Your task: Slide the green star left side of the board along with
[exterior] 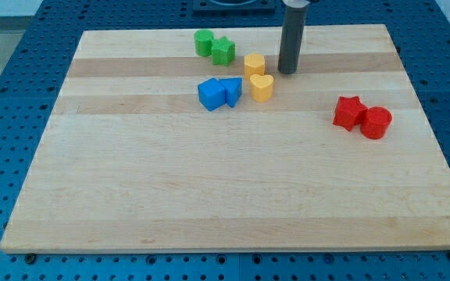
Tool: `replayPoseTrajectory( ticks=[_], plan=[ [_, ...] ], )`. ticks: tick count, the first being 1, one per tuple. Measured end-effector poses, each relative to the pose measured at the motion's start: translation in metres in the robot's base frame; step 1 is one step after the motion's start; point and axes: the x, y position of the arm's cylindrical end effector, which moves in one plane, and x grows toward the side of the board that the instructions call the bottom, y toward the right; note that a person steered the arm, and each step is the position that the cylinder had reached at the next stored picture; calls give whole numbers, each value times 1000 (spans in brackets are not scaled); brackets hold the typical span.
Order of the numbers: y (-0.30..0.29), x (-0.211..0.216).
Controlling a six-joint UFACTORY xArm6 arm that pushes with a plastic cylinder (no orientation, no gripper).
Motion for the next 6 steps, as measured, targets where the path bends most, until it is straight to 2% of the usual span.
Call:
replayPoseTrajectory(
  ticks=[2,3,5,6],
  plan=[
    [-27,-38],
    [-67,-39],
    [-153,-18],
    [-155,-2]
  ],
)
